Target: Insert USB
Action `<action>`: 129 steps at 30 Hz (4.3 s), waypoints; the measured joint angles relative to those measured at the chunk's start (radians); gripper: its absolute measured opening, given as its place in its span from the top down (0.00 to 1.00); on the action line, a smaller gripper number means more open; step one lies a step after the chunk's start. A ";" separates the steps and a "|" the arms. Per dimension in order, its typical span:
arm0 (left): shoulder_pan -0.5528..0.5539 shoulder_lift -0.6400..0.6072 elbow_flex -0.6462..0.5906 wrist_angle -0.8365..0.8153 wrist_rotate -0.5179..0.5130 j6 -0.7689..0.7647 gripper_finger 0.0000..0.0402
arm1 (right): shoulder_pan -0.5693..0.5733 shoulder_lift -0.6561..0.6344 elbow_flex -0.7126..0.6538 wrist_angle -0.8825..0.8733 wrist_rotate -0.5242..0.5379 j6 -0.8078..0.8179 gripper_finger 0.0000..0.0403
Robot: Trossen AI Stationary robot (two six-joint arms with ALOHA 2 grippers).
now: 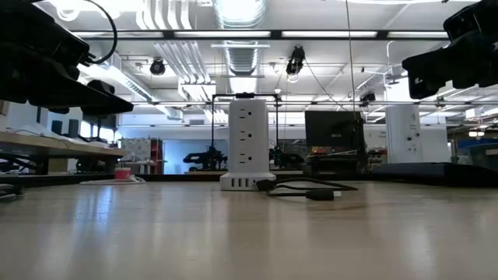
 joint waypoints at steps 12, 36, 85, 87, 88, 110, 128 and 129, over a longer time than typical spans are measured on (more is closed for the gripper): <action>0.000 0.000 0.000 0.000 0.000 0.000 0.29 | 0.000 0.000 0.000 0.000 0.000 0.000 0.95; 0.000 0.000 0.000 0.396 -0.004 -0.236 0.29 | 0.000 0.000 0.000 0.000 0.000 0.000 0.95; 0.722 0.492 0.427 -0.365 -0.683 -0.669 0.45 | 0.000 0.000 0.000 -0.001 0.000 0.000 0.95; 0.825 0.543 0.464 -0.343 -0.579 -0.630 0.43 | 0.000 0.000 0.000 0.000 0.000 0.000 0.95; 0.870 0.567 0.482 -0.340 -0.540 -0.611 0.42 | 0.000 0.000 0.000 0.000 0.000 0.000 0.95; 1.059 1.174 1.057 -0.791 -0.346 -0.554 0.27 | 0.000 0.000 0.000 -0.005 0.002 0.000 0.95; 1.261 1.480 1.280 -0.991 -0.219 -0.376 0.20 | 0.000 0.000 0.000 -0.007 0.003 0.000 0.95; 1.260 1.481 1.275 -0.991 -0.219 -0.377 0.20 | 0.000 0.000 0.000 -0.007 0.003 0.000 0.95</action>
